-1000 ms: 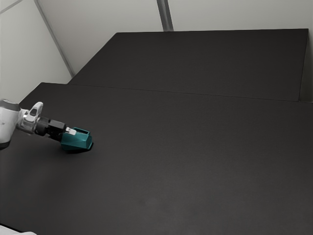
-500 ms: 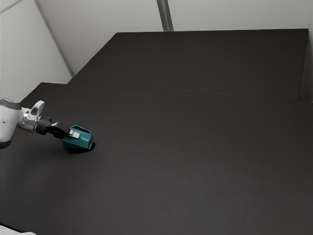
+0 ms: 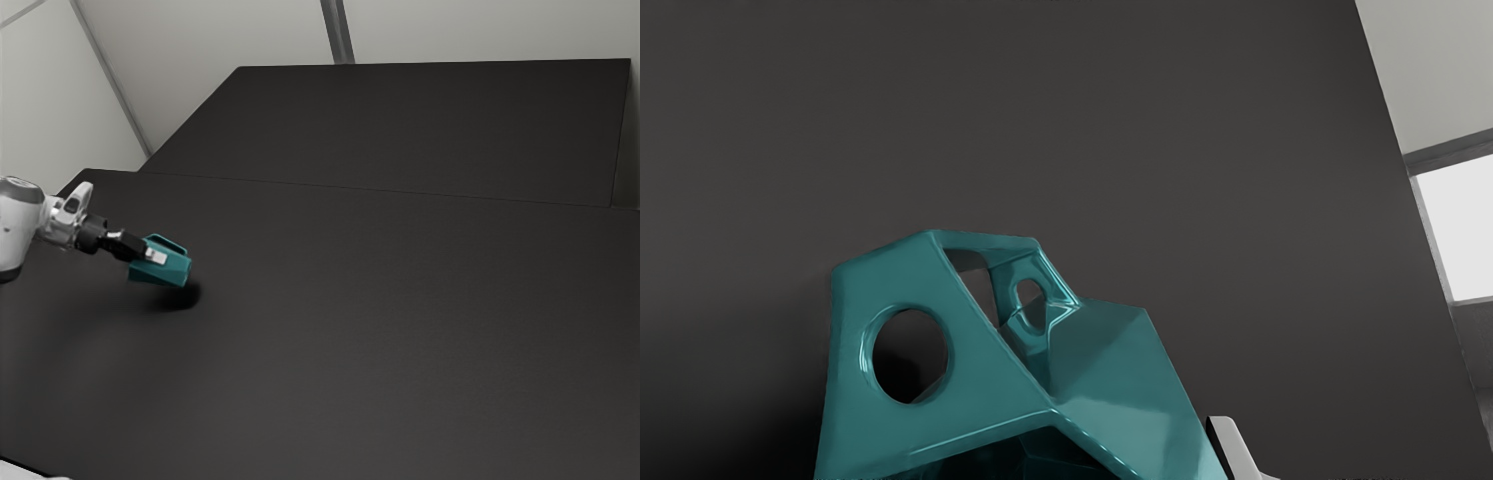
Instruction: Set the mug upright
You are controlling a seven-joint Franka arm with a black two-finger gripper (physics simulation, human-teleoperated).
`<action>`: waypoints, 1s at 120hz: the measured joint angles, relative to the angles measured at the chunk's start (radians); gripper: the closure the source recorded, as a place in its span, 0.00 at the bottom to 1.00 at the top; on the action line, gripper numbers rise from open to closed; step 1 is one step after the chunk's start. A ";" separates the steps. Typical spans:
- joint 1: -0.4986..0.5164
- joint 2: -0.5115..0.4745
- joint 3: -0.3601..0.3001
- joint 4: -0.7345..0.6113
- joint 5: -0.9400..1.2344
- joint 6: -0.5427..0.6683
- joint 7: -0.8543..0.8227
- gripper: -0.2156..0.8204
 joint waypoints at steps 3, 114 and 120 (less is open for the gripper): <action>-0.009 -0.011 0.001 -0.006 0.007 0.002 -0.001 0.96; -0.583 -0.411 0.168 -0.211 0.638 0.215 -0.341 0.97; -0.562 -0.428 0.153 -0.233 0.659 0.230 -0.366 0.97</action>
